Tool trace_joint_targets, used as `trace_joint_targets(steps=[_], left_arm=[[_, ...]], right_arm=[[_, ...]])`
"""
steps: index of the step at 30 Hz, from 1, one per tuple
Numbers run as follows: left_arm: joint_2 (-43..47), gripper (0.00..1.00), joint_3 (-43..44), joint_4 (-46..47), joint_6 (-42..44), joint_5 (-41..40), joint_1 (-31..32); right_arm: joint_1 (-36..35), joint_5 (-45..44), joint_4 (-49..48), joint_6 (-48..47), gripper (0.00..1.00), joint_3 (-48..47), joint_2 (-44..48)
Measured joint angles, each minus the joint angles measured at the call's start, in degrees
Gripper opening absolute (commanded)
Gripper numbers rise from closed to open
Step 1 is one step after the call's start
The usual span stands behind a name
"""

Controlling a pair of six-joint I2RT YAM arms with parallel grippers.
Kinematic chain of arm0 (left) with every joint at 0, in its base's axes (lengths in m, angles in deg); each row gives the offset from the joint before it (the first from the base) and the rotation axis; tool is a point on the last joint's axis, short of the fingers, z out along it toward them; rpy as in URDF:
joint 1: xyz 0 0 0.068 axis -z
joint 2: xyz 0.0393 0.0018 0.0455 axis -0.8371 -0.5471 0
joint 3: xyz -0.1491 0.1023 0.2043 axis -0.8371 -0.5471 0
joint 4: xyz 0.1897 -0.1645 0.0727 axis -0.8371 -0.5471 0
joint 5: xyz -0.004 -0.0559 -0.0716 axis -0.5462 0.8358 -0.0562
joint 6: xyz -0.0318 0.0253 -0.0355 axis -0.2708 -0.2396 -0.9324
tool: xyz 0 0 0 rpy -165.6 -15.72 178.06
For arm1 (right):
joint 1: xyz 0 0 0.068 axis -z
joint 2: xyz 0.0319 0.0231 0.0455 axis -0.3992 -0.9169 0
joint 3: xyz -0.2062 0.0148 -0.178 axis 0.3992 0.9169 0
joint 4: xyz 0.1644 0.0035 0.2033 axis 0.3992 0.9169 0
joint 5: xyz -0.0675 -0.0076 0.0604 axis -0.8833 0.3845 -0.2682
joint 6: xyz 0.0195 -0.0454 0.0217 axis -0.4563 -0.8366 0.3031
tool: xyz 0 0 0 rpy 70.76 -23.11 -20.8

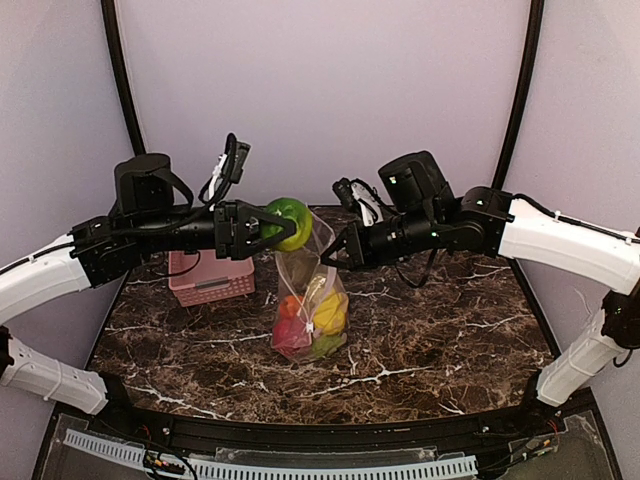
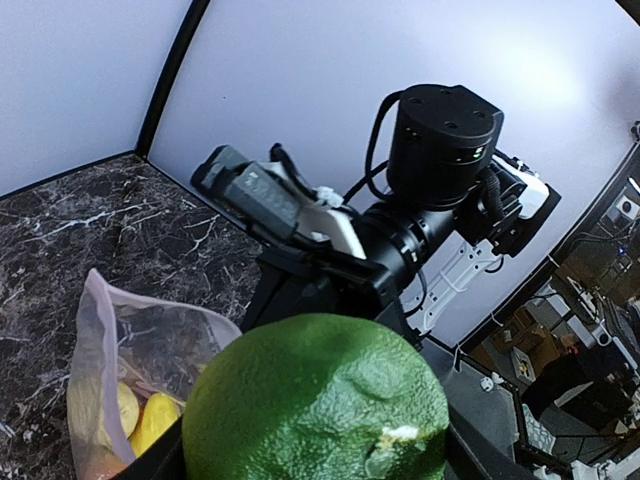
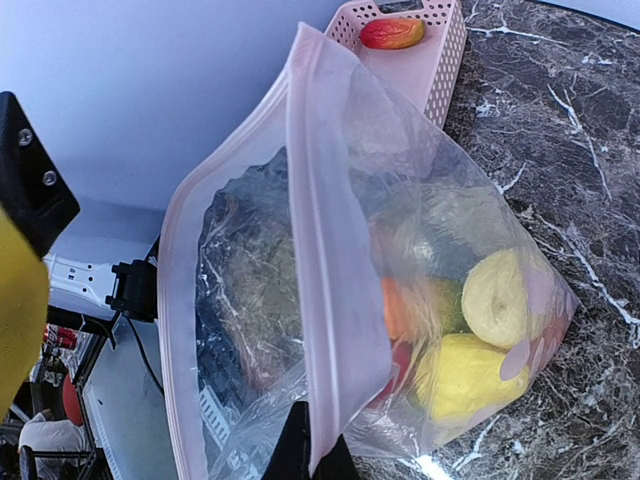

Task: Place the food in the zip-top bag and seal the zipper
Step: Place the fake fruit in the zipper food storage bag.

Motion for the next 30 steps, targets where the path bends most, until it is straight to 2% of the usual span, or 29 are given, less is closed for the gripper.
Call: trace_joint_targets(steps=[7,13,19,30], left_arm=[[-3.48,0.64,3.37,-2.51,3.43,-4.39,2.86],[-6.69,0.64,3.72,-8.57,6.71,-10.14,3.28],[-9.53,0.66,8.94,-16.09,9.92,-15.56,4.22],[-12.98,0.75,14.16,-24.76,14.12,-23.54,6.34]], right_arm=[[0.00,0.09,-0.02,0.02,0.00,0.11,0.02],[0.00,0.04,-0.04,0.02,0.00,0.42,0.24],[0.00,0.07,-0.09,0.00,0.00,0.42,0.24],[0.00,0.09,-0.09,0.00,0.00,0.42,0.22]])
